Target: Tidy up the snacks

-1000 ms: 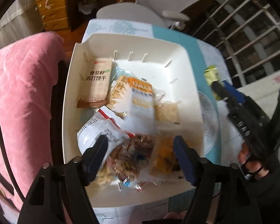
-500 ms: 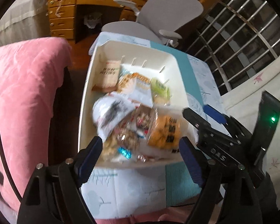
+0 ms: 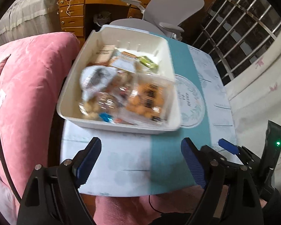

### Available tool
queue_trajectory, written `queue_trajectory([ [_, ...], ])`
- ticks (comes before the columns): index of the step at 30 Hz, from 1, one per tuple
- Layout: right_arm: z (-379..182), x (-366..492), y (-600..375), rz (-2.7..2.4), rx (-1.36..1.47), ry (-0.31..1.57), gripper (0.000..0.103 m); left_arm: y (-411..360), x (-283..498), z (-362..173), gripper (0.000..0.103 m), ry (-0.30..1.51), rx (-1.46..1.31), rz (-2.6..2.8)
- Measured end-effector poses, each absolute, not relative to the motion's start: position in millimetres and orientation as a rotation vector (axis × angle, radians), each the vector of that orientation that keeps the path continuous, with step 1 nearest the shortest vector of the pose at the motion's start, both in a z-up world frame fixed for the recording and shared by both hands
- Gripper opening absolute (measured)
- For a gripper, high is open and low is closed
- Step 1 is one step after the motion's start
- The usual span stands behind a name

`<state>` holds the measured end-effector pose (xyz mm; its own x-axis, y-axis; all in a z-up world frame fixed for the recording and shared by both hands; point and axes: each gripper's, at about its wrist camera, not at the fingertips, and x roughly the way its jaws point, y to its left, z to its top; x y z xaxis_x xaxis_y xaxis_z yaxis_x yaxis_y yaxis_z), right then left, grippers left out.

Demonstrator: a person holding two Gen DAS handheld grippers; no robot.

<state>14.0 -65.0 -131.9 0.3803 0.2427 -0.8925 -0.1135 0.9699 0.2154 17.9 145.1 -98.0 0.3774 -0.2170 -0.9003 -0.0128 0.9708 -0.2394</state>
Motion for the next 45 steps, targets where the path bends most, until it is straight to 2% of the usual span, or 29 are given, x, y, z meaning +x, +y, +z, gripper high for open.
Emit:
queue_trajectory([
  [7,-104,-8,-149,0.184,0.154,1.141,0.086,66,5,-86,0.087,1.141,-0.188,-0.166],
  [18,-59,-14,-224,0.128,0.228,1.131,0.088,-23,5,-41,0.089,1.065,-0.155,-0.232],
  [27,-7,-24,-221,0.149,0.231,1.104,0.088,-35,5,3,0.093,1.02,-0.124,-0.146],
  [33,2,-33,-215,0.116,0.229,1.085,0.088,-29,-6,7,0.098,0.999,-0.078,-0.058],
  [35,0,-34,-211,0.102,0.211,1.078,0.096,-29,-9,8,0.102,0.986,-0.059,-0.038],
  [38,-3,-33,-206,0.099,0.181,1.073,0.103,-31,-12,13,0.102,0.945,-0.02,0.003],
  [45,-6,-33,-200,0.108,0.169,1.055,0.103,-24,-17,9,0.103,0.945,-0.001,0.088],
])
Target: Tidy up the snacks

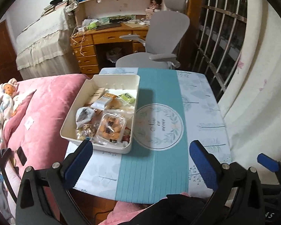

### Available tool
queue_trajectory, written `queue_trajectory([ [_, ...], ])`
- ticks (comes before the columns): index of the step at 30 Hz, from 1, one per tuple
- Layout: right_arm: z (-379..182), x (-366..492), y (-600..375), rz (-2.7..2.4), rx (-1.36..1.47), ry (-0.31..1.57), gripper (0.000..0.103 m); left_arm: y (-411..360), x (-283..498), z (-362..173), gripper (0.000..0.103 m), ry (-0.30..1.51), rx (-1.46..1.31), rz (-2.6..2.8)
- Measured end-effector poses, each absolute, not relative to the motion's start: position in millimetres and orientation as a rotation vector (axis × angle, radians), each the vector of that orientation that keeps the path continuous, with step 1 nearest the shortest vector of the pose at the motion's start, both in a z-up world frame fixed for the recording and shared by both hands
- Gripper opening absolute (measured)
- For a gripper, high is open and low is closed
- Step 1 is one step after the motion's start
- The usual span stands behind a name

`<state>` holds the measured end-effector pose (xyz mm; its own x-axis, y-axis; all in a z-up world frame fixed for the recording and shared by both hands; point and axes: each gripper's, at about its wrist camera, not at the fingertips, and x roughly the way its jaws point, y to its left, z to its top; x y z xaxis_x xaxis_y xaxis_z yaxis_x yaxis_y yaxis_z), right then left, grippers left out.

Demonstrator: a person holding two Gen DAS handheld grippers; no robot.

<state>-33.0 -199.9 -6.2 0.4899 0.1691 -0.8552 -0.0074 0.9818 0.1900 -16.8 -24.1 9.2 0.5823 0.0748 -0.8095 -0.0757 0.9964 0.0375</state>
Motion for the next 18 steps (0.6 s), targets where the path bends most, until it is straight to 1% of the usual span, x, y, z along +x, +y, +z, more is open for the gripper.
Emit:
queue_trajectory([
  [7,-3,-34,-195,0.095,0.139,1.033,0.103,-24,-18,4,0.103,0.967,0.02,0.115],
  [18,-9,-36,-202,0.074,0.133,1.073,0.103,-31,-20,-8,0.102,1.03,0.022,0.103],
])
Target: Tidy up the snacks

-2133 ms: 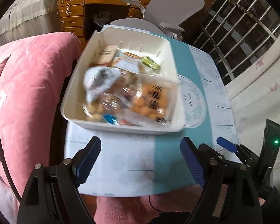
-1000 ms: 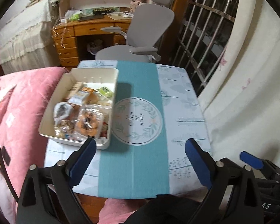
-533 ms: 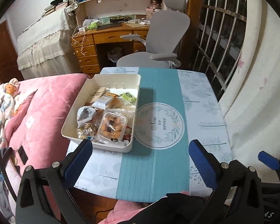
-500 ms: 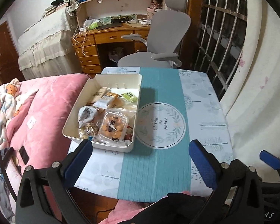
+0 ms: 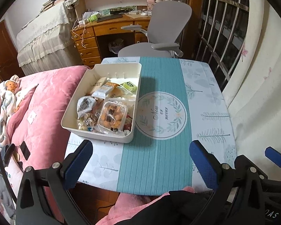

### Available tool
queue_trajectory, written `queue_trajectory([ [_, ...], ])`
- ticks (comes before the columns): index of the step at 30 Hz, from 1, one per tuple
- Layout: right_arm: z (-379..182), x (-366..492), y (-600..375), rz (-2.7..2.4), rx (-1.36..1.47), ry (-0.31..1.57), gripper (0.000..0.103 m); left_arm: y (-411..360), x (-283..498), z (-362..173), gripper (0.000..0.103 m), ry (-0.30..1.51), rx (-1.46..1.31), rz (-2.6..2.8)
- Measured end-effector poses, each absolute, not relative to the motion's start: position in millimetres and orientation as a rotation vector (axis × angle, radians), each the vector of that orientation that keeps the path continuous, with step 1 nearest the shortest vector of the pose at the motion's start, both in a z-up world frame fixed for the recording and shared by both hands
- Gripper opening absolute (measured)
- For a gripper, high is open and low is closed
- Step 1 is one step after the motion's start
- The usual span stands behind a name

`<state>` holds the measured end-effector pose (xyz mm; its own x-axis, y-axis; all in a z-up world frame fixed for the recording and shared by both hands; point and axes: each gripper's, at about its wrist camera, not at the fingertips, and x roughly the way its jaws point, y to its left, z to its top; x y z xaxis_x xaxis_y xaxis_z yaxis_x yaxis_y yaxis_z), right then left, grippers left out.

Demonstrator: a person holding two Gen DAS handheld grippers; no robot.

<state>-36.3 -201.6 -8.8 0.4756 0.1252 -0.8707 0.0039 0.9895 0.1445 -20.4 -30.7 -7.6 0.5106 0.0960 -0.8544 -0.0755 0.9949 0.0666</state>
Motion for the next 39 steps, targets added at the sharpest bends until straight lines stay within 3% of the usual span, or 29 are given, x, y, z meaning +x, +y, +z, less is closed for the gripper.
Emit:
queue_trajectory([
  [39,-27,-35,-222,0.037,0.163,1.166,0.103,-51,-10,-20,0.102,1.11,0.074,0.093],
])
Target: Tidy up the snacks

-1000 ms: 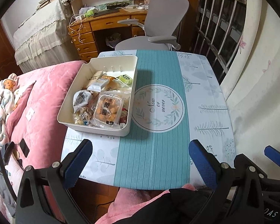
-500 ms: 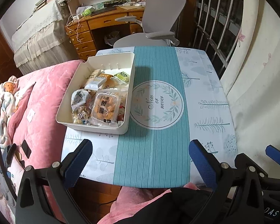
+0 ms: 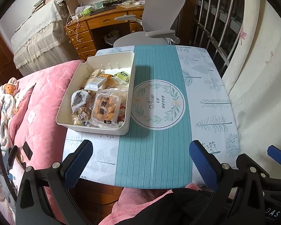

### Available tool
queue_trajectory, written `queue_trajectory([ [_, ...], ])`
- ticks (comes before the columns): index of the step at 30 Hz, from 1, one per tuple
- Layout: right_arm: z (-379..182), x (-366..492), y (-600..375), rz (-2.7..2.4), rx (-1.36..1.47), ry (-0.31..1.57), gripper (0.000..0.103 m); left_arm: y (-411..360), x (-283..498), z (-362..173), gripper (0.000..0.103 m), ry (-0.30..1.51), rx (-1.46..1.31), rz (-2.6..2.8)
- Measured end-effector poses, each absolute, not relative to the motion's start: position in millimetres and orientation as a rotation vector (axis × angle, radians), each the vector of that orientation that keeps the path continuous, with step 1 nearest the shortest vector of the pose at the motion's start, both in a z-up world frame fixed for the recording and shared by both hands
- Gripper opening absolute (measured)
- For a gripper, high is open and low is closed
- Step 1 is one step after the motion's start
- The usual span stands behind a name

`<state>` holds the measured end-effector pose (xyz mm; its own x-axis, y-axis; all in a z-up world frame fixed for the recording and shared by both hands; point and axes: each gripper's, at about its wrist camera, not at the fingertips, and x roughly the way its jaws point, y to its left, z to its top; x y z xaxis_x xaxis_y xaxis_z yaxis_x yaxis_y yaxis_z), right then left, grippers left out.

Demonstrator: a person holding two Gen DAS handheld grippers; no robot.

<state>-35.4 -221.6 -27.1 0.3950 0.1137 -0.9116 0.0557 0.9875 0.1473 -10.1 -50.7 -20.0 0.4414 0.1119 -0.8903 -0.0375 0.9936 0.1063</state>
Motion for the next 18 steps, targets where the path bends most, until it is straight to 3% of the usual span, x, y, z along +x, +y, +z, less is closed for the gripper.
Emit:
queue_trajectory([
  [18,-33.4,-32.6,-221.9,0.031,0.17,1.181,0.103,-46.2,-6.0,-22.0,0.102,1.123,0.082,0.082],
])
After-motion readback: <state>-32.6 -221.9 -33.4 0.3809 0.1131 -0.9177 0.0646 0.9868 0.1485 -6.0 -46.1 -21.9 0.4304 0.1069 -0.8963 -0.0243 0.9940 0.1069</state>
